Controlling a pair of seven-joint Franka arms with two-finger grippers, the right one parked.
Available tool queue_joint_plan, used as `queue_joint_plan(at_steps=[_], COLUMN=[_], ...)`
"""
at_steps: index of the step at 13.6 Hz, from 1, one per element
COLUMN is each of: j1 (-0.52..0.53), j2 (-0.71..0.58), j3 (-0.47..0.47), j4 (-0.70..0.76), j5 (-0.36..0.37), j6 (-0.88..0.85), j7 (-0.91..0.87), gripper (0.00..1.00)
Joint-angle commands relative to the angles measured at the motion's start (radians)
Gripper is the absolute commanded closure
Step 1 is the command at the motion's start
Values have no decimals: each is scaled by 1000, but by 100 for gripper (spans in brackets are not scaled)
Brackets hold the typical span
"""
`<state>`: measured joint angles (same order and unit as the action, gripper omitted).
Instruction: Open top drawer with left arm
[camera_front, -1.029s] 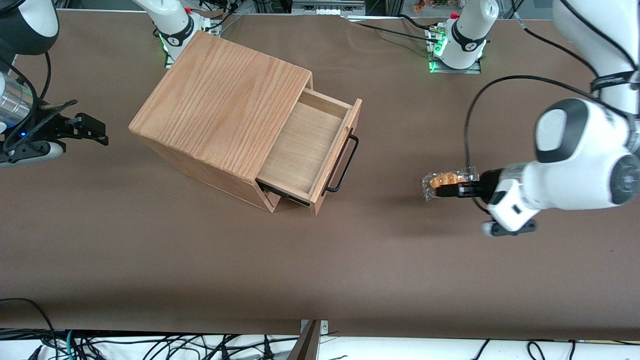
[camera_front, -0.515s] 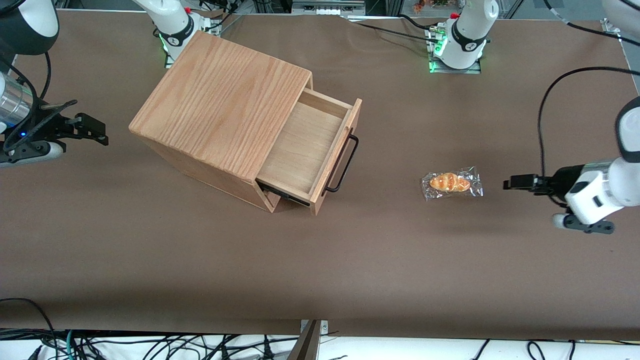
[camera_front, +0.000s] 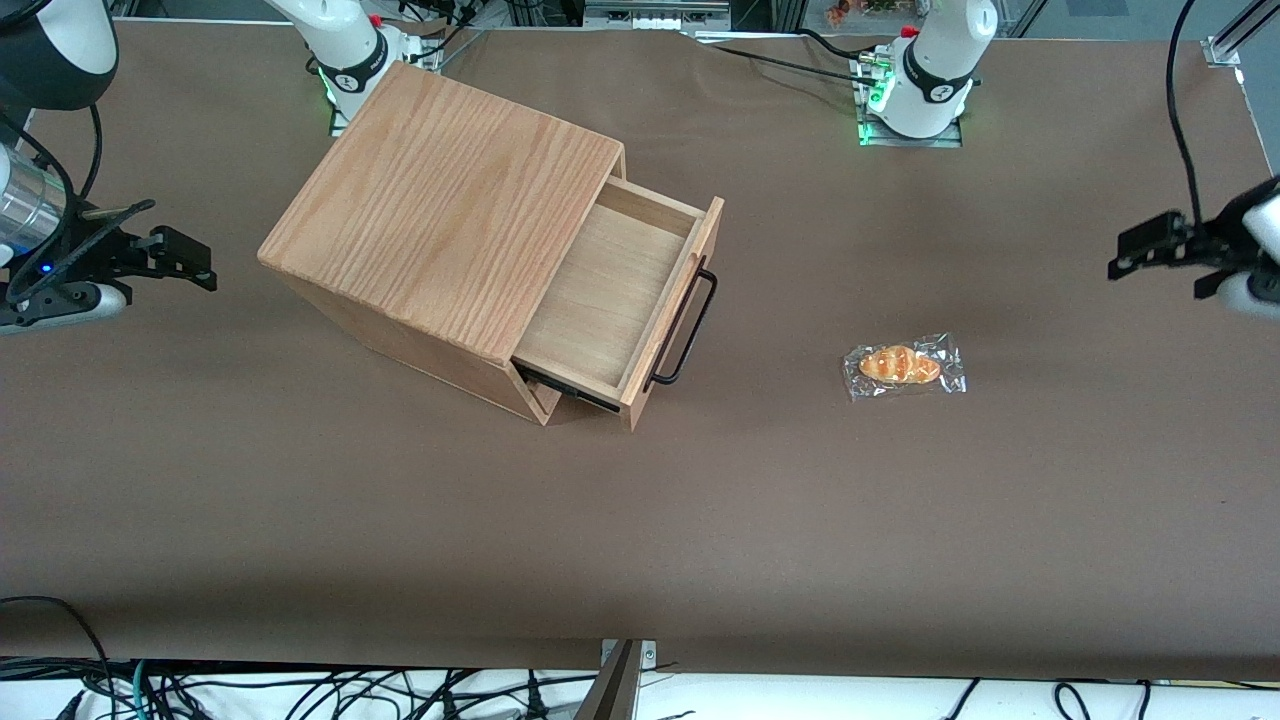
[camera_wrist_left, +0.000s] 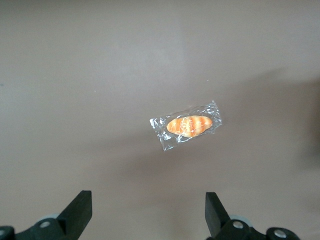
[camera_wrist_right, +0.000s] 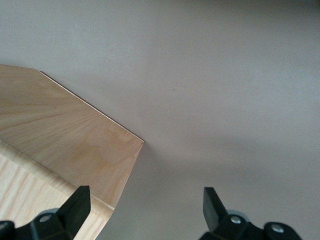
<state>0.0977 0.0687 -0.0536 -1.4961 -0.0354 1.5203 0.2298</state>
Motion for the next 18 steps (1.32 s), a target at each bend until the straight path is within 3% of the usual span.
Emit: queue_joint_plan(at_steps=[1,3,10,18], j1=[-48,-49,-49,-38], j2=[-62,-86,-75,-70], j3=[14,12,4,6], j4=[-94,-144,-141,-135], j5=[31,31,68,60], j6=[31,40,63,60], j7=[22,19,14,16], gripper=[0,0,0,0])
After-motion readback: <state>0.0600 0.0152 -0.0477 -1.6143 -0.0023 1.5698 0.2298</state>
